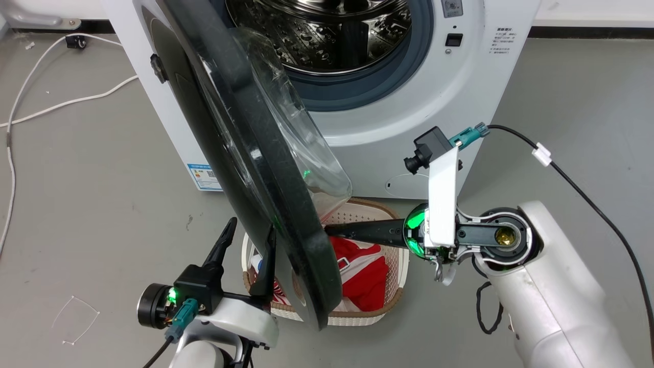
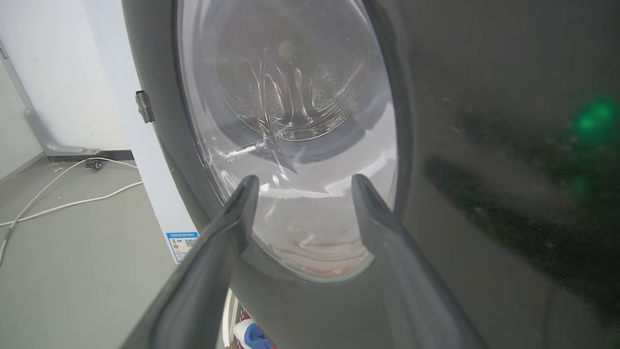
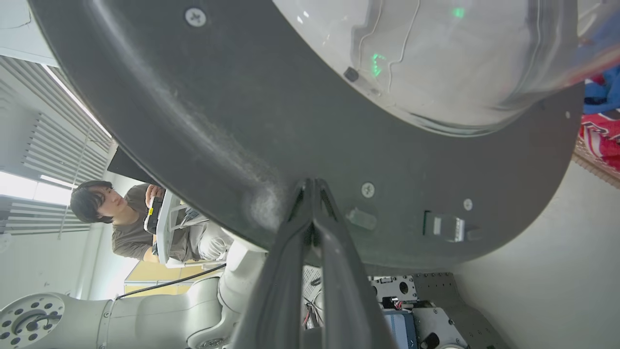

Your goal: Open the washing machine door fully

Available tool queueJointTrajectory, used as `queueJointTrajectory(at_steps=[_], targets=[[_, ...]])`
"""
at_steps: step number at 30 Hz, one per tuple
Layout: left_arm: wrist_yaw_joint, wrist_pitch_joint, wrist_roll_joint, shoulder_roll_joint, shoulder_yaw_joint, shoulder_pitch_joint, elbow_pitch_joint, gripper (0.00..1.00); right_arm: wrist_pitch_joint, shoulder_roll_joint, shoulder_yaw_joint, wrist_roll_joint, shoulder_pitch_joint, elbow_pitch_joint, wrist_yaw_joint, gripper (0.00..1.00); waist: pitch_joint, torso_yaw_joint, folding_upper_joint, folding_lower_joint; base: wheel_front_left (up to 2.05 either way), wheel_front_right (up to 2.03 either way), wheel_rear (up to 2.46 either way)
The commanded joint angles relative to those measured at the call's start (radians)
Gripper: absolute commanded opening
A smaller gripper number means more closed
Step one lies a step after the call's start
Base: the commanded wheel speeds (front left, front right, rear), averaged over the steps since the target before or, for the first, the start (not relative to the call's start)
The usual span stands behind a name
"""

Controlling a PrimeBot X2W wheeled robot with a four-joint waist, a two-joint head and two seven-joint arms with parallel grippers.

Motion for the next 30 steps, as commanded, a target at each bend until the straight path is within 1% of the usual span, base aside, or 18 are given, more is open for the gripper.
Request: queueJointTrajectory(at_steps=[1, 3, 9, 15, 18, 19, 20, 21, 22, 24, 28, 30], targets=[[0.003, -0.003, -0.005, -0.001, -0.002, 0.009, 0.002, 1.00, -0.025, 0.007, 0.008, 0.014, 0.019, -0.009, 0.003, 0.00, -0.002, 0.000, 0.0000, 0.0001, 0.00, 0.00, 0.00], [0.004, -0.003, -0.004, -0.001, -0.002, 0.013, 0.002, 1.00, -0.070, 0.006, 0.009, 0.011, 0.029, -0.022, 0.003, 0.00, -0.005, -0.001, 0.0000, 0.0001, 0.00, 0.00, 0.00], [0.004, -0.003, -0.007, -0.002, 0.002, 0.024, 0.004, 1.00, -0.316, -0.006, -0.044, -0.060, 0.098, -0.115, 0.003, 0.00, -0.018, -0.009, 0.0000, 0.0001, 0.00, 0.00, 0.00], [0.000, -0.003, -0.001, -0.001, 0.008, 0.039, 0.009, 1.00, -0.554, -0.026, -0.147, -0.072, 0.235, -0.219, 0.003, 0.00, -0.034, -0.023, 0.0000, 0.0001, 0.00, 0.00, 0.00], [-0.004, -0.003, 0.004, -0.001, 0.017, 0.051, 0.014, 1.00, -0.668, -0.038, -0.198, -0.096, 0.320, -0.263, 0.003, 0.00, -0.043, -0.029, 0.0000, 0.0001, 0.00, 0.00, 0.00], [-0.005, -0.003, 0.004, -0.001, 0.019, 0.055, 0.015, 1.00, -0.702, -0.038, -0.213, -0.102, 0.347, -0.275, 0.003, 0.05, -0.046, -0.031, 0.0000, 0.0001, 0.00, 0.00, 0.00], [-0.007, -0.003, 0.005, -0.001, 0.022, 0.060, 0.017, 1.00, -0.740, -0.035, -0.233, -0.103, 0.377, -0.288, 0.003, 0.34, -0.051, -0.032, 0.0000, 0.0001, 0.00, 0.00, 0.00], [-0.009, -0.003, 0.006, -0.001, 0.024, 0.063, 0.019, 1.00, -0.772, -0.034, -0.246, -0.112, 0.404, -0.303, 0.003, 0.75, -0.054, -0.033, 0.0000, 0.0001, 0.00, 0.00, 0.00], [-0.011, -0.003, 0.008, -0.001, 0.026, 0.065, 0.020, 1.00, -0.807, -0.034, -0.257, -0.126, 0.431, -0.317, 0.003, 1.00, -0.057, -0.034, 0.0000, 0.0001, 0.00, 0.00, 0.00], [-0.012, -0.003, 0.010, -0.001, 0.031, 0.072, 0.023, 1.00, -0.881, -0.031, -0.286, -0.152, 0.491, -0.328, 0.003, 1.00, -0.065, -0.036, 0.0000, 0.0001, 0.00, 0.00, 0.00], [-0.015, -0.003, 0.010, -0.001, 0.033, 0.087, 0.030, 1.00, -1.007, -0.024, -0.322, -0.245, 0.577, -0.342, 0.003, 1.00, -0.078, -0.038, 0.0000, 0.0001, 0.00, 0.00, 0.00], [-0.018, -0.003, 0.011, -0.001, 0.035, 0.087, 0.030, 1.00, -1.061, -0.029, -0.340, -0.321, 0.601, -0.348, 0.003, 1.00, -0.078, -0.041, 0.0000, 0.0001, 0.00, 0.00, 0.00]])
